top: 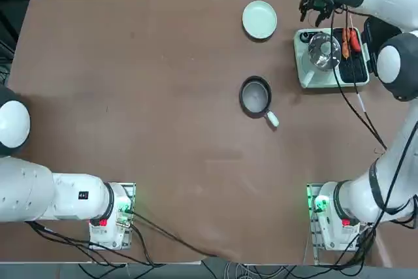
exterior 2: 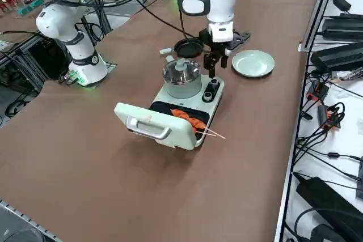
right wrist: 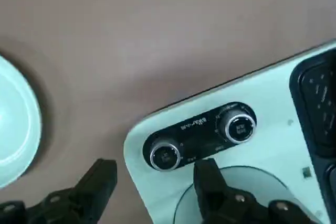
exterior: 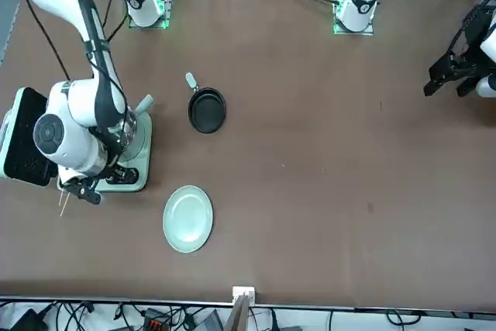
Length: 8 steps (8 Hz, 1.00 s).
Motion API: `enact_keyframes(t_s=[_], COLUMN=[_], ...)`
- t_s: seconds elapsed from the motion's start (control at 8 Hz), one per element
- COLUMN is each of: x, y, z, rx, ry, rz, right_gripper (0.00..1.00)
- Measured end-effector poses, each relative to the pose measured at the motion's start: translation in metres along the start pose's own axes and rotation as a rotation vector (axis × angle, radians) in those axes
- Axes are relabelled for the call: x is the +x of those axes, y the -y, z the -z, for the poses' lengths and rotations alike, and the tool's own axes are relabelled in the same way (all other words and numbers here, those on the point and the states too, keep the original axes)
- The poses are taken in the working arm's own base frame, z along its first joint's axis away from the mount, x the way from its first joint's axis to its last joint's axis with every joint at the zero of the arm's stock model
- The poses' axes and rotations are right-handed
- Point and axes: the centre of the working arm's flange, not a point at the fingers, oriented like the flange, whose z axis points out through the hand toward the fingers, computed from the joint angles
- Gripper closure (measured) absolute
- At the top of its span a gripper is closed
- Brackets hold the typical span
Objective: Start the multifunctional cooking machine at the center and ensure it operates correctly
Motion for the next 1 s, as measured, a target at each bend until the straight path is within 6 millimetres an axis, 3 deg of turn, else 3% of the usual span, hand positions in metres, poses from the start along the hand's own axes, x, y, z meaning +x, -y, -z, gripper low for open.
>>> enact_keyframes(t_s=[0.38, 1.0], x=[-0.002, -0.003], y=[0.004, 0.002], z=[-0.012, -0.038], rx=[-0.006, -0.029], ry=[0.015, 0.045], rz=[-0.145, -0.196], right_gripper=[0.15, 0.28])
